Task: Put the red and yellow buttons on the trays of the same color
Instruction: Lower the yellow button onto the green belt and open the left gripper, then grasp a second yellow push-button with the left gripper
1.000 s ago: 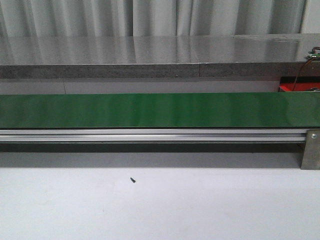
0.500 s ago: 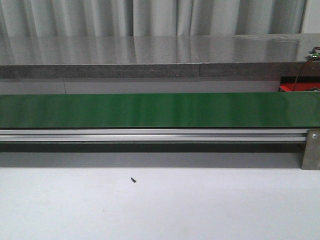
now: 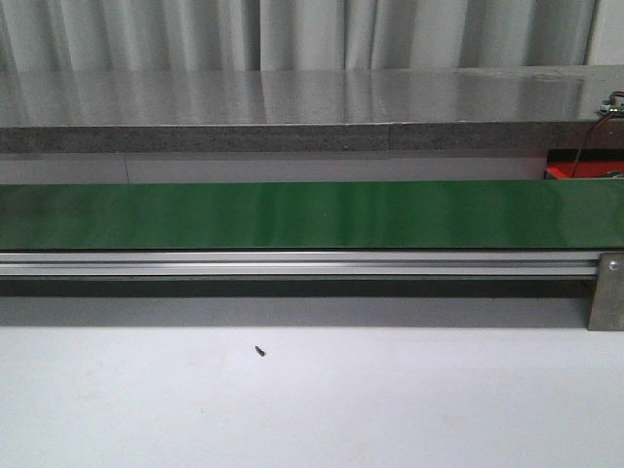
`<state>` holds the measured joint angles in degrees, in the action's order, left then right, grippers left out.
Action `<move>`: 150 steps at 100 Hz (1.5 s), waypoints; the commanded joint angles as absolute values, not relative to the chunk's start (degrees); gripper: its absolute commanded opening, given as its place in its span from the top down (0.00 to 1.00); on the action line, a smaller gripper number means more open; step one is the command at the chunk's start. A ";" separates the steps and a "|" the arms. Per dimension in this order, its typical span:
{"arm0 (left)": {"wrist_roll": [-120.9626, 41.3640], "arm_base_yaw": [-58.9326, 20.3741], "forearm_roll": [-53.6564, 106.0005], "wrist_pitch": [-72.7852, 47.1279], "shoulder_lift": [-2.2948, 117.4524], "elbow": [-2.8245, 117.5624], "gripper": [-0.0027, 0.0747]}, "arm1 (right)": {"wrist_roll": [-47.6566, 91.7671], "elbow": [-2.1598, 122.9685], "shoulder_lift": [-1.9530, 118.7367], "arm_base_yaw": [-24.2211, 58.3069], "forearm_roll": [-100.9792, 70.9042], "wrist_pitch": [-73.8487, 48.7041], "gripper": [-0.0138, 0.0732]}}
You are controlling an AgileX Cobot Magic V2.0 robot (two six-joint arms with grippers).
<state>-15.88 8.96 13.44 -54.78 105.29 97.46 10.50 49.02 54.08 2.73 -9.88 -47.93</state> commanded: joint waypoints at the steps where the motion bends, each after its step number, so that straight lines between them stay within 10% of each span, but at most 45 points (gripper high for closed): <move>1: -15.82 9.97 14.76 -53.04 101.26 99.78 0.18 | 10.63 50.51 53.35 2.75 -9.95 -45.56 0.92; 91: -9.69 37.05 -1.97 -58.72 102.53 99.32 0.19 | 10.63 50.51 53.35 2.75 -9.95 -45.56 0.92; 150: -9.69 38.49 0.77 -54.56 114.17 99.10 0.19 | 10.63 50.51 53.35 2.75 -9.95 -45.56 0.92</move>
